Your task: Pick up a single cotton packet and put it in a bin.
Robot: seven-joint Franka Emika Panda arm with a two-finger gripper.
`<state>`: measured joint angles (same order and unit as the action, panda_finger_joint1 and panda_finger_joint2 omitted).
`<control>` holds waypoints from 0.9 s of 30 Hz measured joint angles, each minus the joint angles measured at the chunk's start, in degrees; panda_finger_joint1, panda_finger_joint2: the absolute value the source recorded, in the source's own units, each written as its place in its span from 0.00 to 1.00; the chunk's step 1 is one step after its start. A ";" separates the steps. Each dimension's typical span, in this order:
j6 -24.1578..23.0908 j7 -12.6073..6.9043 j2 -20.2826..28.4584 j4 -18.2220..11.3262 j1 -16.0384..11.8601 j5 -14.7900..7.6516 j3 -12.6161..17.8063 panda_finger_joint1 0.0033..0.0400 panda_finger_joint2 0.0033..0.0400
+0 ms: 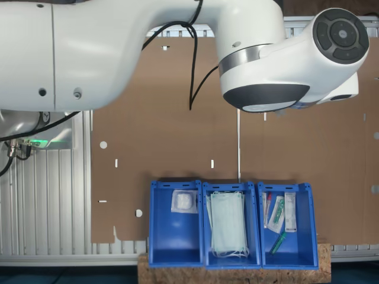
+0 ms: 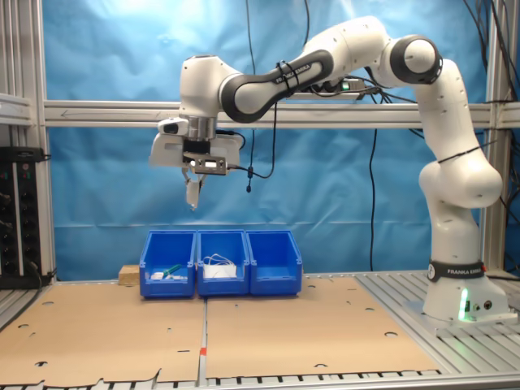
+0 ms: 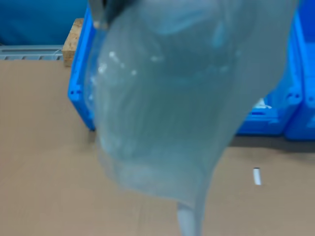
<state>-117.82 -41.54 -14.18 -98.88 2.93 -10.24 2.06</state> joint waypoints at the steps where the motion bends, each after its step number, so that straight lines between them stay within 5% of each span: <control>1: 0.12 0.00 1.03 -0.92 0.01 0.00 0.00 0.05 0.05; 27: 1.88 0.00 20.58 -22.28 0.06 0.00 2.52 0.06 0.06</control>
<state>-115.94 -41.54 6.39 -121.15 2.99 -10.24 4.59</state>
